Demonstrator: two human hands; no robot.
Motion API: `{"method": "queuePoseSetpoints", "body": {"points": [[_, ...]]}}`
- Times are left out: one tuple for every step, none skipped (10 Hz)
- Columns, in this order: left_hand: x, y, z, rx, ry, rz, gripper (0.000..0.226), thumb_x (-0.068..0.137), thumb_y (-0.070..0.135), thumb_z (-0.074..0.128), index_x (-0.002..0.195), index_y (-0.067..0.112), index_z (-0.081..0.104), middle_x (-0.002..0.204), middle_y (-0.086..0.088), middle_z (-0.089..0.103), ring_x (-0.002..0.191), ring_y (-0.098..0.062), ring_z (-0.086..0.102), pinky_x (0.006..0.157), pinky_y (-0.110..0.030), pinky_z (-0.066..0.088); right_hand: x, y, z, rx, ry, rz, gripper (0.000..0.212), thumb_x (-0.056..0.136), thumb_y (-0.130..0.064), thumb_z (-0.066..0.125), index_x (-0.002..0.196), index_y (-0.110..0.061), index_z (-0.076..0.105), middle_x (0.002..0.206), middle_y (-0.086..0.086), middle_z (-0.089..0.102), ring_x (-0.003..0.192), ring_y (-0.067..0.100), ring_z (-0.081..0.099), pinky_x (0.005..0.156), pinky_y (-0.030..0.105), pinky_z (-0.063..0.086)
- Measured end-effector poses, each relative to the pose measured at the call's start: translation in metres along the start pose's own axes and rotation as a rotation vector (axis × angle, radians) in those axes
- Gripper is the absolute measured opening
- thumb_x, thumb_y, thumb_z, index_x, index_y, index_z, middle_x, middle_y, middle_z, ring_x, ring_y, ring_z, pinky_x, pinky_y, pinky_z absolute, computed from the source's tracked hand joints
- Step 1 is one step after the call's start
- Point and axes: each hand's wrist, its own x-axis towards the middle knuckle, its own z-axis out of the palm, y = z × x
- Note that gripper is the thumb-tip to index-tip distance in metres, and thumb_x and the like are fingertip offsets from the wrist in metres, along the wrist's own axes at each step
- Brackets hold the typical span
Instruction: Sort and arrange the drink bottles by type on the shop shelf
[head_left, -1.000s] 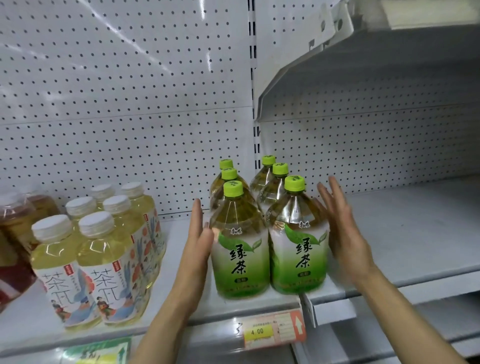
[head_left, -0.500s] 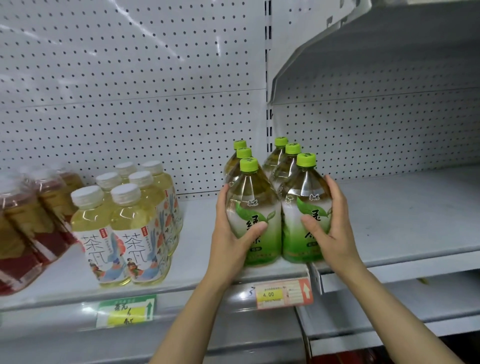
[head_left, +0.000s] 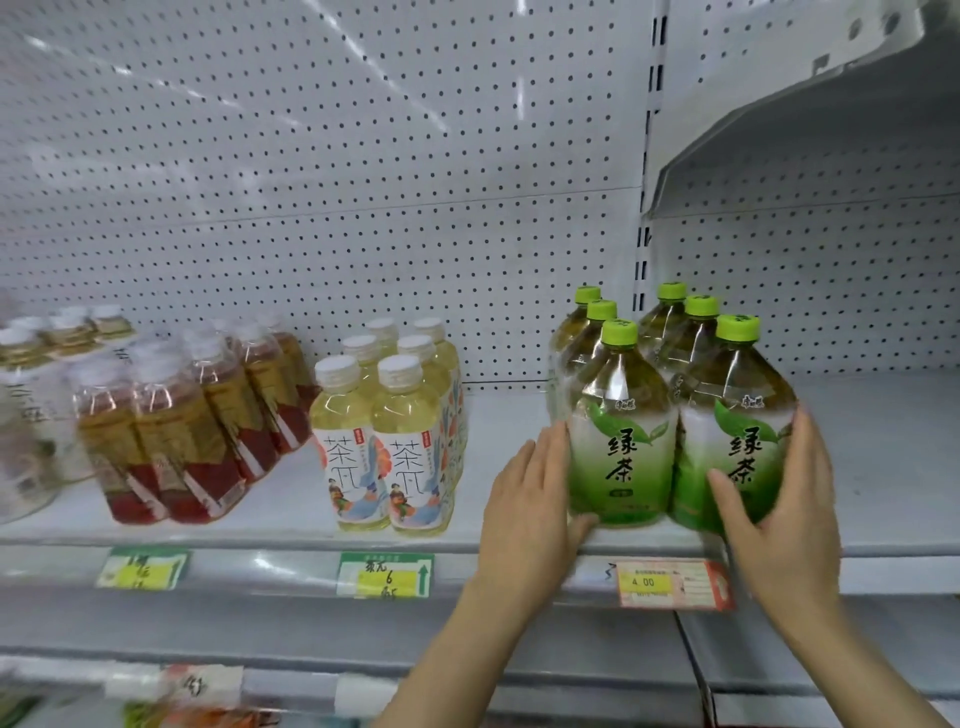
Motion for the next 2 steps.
{"method": "queuePoseSetpoints", "body": {"points": [[-0.022, -0.022, 0.004, 0.166, 0.125, 0.091, 0.093, 0.077, 0.043, 0.079, 0.152, 0.013, 0.033, 0.151, -0.009, 0.049, 0.135, -0.027, 0.053, 0.106, -0.04, 0.05, -0.012, 0.002, -0.004, -0.085, -0.021, 0.012, 0.094, 0.084, -0.024, 0.072, 0.156, -0.021, 0.012, 0.162, 0.006, 0.019, 0.147, 0.029, 0.022, 0.11, 0.062, 0.034], [-0.051, -0.033, -0.004, 0.133, 0.185, 0.116, 0.069, 0.087, 0.036, 0.066, 0.149, 0.014, 0.043, 0.151, -0.007, 0.05, 0.135, -0.024, 0.052, 0.108, -0.039, 0.047, -0.029, -0.005, -0.01, -0.156, 0.01, -0.024, 0.09, 0.083, -0.02, 0.075, 0.154, -0.014, 0.02, 0.161, 0.008, 0.022, 0.146, 0.03, 0.023, 0.111, 0.061, 0.031]]}}
